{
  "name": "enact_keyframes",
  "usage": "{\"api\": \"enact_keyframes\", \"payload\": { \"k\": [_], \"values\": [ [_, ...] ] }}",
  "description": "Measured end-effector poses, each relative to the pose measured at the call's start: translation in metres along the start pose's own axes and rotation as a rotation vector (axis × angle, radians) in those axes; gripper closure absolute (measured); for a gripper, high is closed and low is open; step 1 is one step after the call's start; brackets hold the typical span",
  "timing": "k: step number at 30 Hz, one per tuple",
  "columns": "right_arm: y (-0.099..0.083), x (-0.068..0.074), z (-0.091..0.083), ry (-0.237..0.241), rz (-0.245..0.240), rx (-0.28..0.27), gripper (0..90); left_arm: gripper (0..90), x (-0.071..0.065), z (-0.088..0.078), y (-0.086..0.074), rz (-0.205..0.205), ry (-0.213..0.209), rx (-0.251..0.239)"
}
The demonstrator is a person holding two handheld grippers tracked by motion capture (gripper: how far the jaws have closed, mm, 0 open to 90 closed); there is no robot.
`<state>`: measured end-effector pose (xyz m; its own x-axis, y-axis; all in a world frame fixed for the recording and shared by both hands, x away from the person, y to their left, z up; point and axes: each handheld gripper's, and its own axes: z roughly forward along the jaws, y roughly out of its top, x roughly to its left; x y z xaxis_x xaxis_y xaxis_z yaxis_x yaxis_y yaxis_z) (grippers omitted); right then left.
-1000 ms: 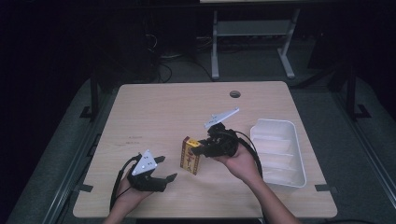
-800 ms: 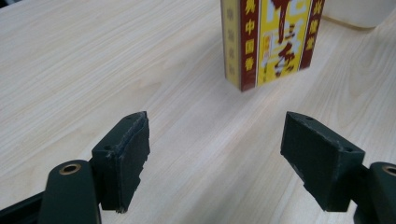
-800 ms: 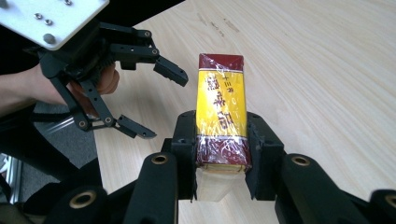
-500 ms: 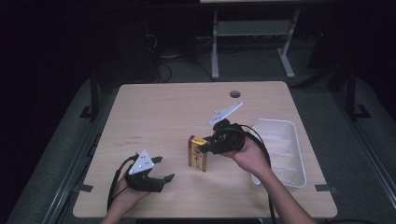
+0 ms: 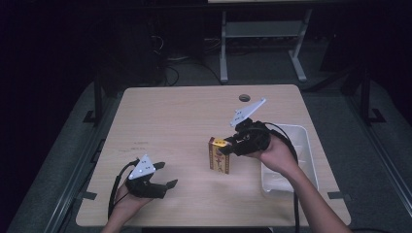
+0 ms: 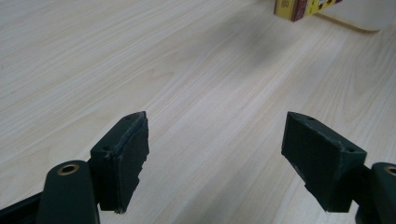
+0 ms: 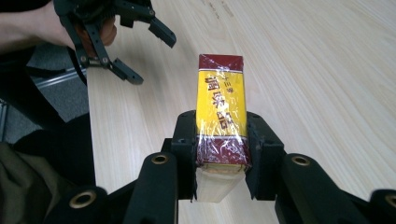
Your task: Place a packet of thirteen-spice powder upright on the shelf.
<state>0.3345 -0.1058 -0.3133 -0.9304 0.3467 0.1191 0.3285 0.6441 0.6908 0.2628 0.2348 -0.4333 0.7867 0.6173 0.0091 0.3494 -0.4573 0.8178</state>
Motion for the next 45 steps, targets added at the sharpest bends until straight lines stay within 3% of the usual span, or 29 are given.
{"api": "enact_keyframes", "payload": {
  "k": [11, 27, 45],
  "values": [
    [-0.008, -0.009, -0.017, -0.018, -0.024, 0.014, 68.3, 22.7, 0.003, 0.001, -0.002, -0.012, -0.002, 0.004],
    [-0.031, -0.03, -0.052, -0.081, -0.054, 0.047, 68.3, 22.7, 0.008, -0.001, -0.003, -0.022, 0.003, 0.005],
    [-0.054, -0.062, -0.084, -0.128, -0.028, 0.056, 68.3, 22.8, 0.009, 0.002, -0.004, -0.03, 0.001, 0.008]
  ]
}}
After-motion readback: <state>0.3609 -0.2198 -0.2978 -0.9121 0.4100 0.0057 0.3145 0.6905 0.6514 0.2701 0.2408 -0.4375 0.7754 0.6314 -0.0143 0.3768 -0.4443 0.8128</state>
